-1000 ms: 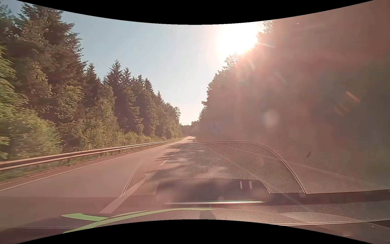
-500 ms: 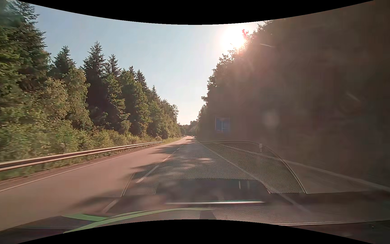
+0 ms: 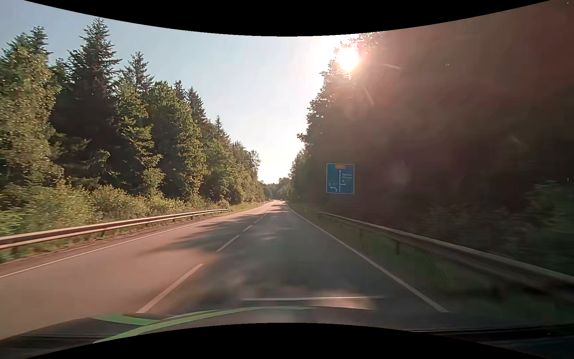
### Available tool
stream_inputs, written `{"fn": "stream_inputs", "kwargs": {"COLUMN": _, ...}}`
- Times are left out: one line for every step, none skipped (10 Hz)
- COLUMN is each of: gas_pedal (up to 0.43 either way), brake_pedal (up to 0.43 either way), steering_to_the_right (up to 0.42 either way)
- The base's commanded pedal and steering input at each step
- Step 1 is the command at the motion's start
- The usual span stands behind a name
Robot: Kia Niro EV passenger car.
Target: Follow the waypoints while adhering to traffic rules and regulations
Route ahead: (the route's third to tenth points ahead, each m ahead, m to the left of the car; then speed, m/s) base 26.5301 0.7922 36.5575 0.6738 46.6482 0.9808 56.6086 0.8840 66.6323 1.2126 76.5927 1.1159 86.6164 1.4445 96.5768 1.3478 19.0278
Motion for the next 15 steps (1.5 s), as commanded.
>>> {"fn": "stream_inputs", "kwargs": {"gas_pedal": 0.0, "brake_pedal": 0.0, "steering_to_the_right": -0.003}}
{"fn": "stream_inputs", "kwargs": {"gas_pedal": 0.0, "brake_pedal": 0.0, "steering_to_the_right": -0.003}}
{"fn": "stream_inputs", "kwargs": {"gas_pedal": 0.0, "brake_pedal": 0.0, "steering_to_the_right": -0.003}}
{"fn": "stream_inputs", "kwargs": {"gas_pedal": 0.0, "brake_pedal": 0.0, "steering_to_the_right": -0.003}}
{"fn": "stream_inputs", "kwargs": {"gas_pedal": 0.0, "brake_pedal": 0.0, "steering_to_the_right": -0.003}}
{"fn": "stream_inputs", "kwargs": {"gas_pedal": 0.0, "brake_pedal": 0.0, "steering_to_the_right": 0.0}}
{"fn": "stream_inputs", "kwargs": {"gas_pedal": 0.0, "brake_pedal": 0.0, "steering_to_the_right": 0.0}}
{"fn": "stream_inputs", "kwargs": {"gas_pedal": 0.0, "brake_pedal": 0.0, "steering_to_the_right": 0.0}}
{"fn": "stream_inputs", "kwargs": {"gas_pedal": 0.0, "brake_pedal": 0.0, "steering_to_the_right": 0.0}}
{"fn": "stream_inputs", "kwargs": {"gas_pedal": 0.0, "brake_pedal": 0.0, "steering_to_the_right": 0.0}}
{"fn": "stream_inputs", "kwargs": {"gas_pedal": 0.0, "brake_pedal": 0.0, "steering_to_the_right": 0.0}}
{"fn": "stream_inputs", "kwargs": {"gas_pedal": 0.0, "brake_pedal": 0.0, "steering_to_the_right": 0.001}}
{"fn": "stream_inputs", "kwargs": {"gas_pedal": 0.0, "brake_pedal": 0.0, "steering_to_the_right": 0.003}}
{"fn": "stream_inputs", "kwargs": {"gas_pedal": 0.0, "brake_pedal": 0.0, "steering_to_the_right": 0.003}}
{"fn": "stream_inputs", "kwargs": {"gas_pedal": 0.0, "brake_pedal": 0.0, "steering_to_the_right": 0.003}}
